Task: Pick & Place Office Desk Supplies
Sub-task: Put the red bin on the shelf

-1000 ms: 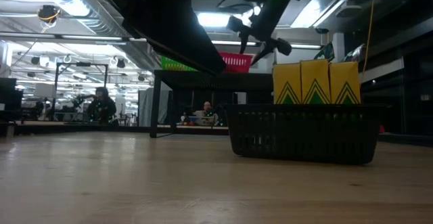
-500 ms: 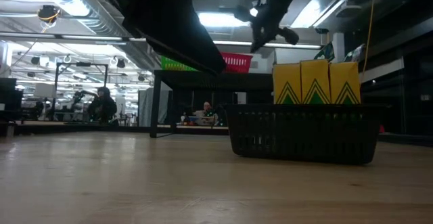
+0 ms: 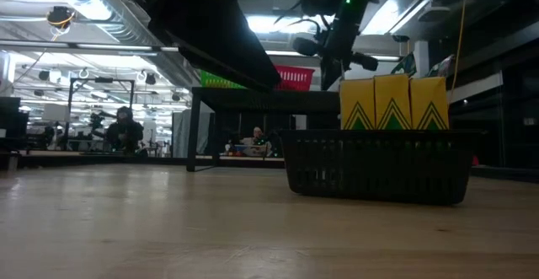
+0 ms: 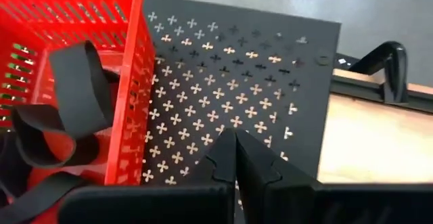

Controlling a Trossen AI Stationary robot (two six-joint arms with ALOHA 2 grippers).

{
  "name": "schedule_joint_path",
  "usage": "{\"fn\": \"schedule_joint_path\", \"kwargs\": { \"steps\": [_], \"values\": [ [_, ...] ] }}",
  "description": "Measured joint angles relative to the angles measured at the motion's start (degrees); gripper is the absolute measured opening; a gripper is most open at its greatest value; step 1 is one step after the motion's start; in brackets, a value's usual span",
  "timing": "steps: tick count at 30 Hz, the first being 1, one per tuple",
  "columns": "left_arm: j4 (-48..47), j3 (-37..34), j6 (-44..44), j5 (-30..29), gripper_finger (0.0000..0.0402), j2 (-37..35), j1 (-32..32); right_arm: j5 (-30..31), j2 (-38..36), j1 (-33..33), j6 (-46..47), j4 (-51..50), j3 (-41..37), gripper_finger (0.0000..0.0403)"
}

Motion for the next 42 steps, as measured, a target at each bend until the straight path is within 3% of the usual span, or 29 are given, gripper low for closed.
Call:
{"fn": "schedule_joint_path", "kwargs": {
  "steps": [26,42],
  "values": [
    [0.0,-0.01,-0.29,0.01,0.0175,0.0,-0.52,-10.08,2.29,0.81,-1.27,4.64,0.02,0.0],
    [0.02,0.0,-0.31,-0.02,0.0175,0.0,-0.52,-13.19,2.29,1.55,-1.35,5.68,0.02,0.0]
  ]
}}
